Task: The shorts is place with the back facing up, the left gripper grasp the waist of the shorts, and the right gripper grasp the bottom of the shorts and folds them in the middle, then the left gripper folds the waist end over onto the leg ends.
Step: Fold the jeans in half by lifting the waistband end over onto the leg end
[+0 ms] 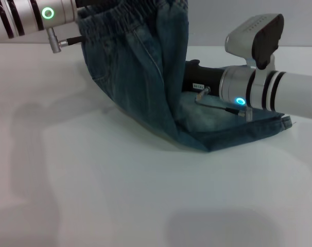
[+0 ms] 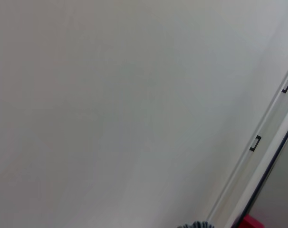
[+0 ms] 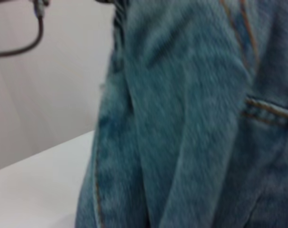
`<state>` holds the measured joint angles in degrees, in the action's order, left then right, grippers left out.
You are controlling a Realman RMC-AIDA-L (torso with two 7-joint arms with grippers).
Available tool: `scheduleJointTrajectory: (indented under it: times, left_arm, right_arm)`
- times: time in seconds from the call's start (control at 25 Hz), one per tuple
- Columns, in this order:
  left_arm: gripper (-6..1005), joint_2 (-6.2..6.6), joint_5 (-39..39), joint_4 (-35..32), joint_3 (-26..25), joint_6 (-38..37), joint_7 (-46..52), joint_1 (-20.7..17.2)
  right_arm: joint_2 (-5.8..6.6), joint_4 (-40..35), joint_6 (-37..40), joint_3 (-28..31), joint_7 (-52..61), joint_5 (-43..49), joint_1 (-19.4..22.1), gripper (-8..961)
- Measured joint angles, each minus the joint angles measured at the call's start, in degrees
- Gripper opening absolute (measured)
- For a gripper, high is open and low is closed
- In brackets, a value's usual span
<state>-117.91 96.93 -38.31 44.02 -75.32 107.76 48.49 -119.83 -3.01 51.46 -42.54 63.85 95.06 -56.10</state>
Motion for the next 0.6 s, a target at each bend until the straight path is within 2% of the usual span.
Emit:
scheduleJointTrajectory:
  times: [0.32, 0.48, 0.6]
  left_arm:
    - [114, -0.04, 0.00, 0.26, 0.02, 0.04, -0.07, -0.24]
    - [117, -0.03, 0.00, 0.30, 0.73, 0.20, -0.02, -0.36]
    - [120, -0.04, 0.00, 0.36, 1.91, 0.46, 0.04, -0.35]
  right_arm:
    - [0.07, 0.02, -0.34, 0.00, 0.30, -0.04, 0.46, 567]
    - [0.44, -0.33, -0.62, 0.26, 0.33, -0.06, 3.18, 567]
    - [0.64, -2.49, -0.45, 0.52, 1.44, -0.06, 7.06, 567]
